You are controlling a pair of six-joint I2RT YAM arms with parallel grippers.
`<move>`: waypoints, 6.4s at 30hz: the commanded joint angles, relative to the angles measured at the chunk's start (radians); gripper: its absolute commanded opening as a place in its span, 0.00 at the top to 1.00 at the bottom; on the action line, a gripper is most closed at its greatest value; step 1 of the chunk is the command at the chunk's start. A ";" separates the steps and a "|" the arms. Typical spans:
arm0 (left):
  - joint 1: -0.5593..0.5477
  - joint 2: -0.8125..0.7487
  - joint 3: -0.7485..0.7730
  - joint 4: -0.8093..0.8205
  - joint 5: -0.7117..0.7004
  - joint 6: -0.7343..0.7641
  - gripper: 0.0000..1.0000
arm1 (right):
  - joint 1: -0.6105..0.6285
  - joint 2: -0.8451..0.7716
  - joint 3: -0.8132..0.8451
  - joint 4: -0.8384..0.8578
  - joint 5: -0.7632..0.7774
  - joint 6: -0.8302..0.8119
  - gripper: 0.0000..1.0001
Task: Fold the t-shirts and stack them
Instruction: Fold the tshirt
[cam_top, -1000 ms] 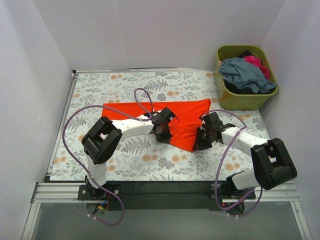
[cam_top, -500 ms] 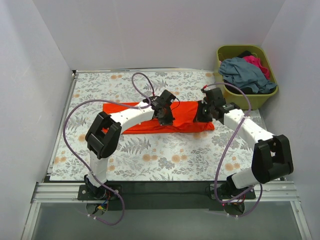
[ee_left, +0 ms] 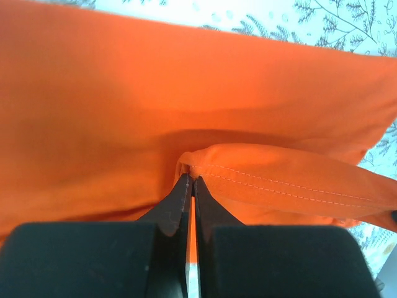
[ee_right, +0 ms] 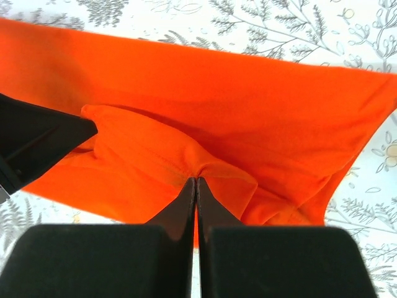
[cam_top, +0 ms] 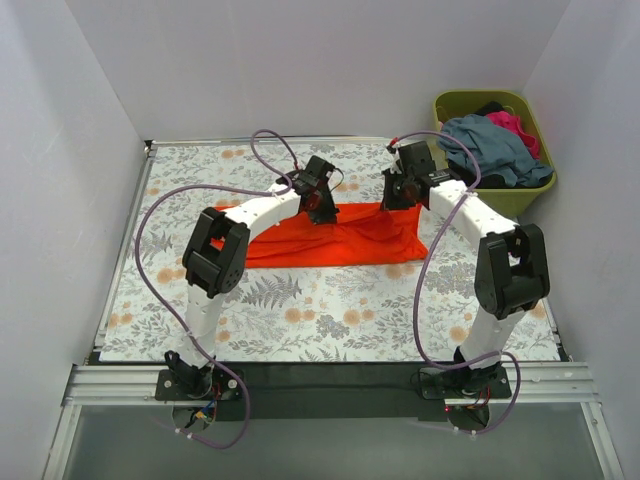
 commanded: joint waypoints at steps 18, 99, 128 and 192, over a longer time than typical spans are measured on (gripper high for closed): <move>0.053 -0.011 -0.037 0.074 0.017 0.001 0.91 | -0.005 0.197 0.235 -0.002 -0.019 -0.064 0.90; 0.830 -0.626 -0.901 0.124 -0.003 0.068 0.57 | 0.435 0.279 0.162 0.157 -0.287 -0.242 0.58; 0.937 -0.725 -0.982 -0.005 -0.087 -0.004 1.00 | 0.312 0.207 -0.131 0.179 -0.319 -0.087 0.66; 0.793 -0.420 -0.640 0.061 0.144 -0.061 0.93 | 0.392 0.219 0.150 0.122 -0.243 -0.420 0.55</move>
